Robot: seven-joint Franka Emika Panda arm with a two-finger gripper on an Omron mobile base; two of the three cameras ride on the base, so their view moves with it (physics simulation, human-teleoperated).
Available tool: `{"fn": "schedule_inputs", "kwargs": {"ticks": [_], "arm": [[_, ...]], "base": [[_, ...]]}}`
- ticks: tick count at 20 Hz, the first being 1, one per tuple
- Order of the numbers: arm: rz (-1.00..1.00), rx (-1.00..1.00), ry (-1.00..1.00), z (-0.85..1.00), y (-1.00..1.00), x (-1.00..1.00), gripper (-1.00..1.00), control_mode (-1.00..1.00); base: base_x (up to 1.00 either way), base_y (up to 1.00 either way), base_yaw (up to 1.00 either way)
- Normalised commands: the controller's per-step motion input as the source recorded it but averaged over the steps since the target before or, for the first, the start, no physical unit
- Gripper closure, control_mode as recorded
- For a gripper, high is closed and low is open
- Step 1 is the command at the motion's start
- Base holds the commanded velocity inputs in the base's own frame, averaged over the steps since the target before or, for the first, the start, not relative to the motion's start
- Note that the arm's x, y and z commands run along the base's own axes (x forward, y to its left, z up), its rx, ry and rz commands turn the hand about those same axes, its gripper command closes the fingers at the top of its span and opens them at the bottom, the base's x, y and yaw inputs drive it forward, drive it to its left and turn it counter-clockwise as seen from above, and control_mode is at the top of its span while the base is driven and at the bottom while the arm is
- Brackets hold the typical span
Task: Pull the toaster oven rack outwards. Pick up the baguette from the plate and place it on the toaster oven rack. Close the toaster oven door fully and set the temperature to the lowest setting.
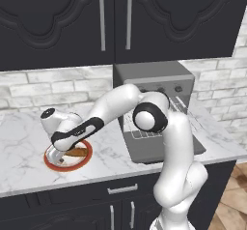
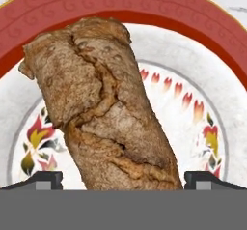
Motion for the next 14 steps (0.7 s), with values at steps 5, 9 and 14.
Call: {"fn": "schedule_inputs", "kwargs": {"ticks": [5,9,14], "arm": [[0.0,0.0,0.0,0.0,0.0,0.0,1.0,-1.0],[0.0,0.0,0.0,0.16,0.0,0.0,1.0,-1.0],[0.0,0.0,-0.04,0.83,0.0,-0.16,1.0,-1.0]], "base": [[0.0,0.0,0.0],[0.0,0.0,0.0],[0.0,0.0,0.0]]}}
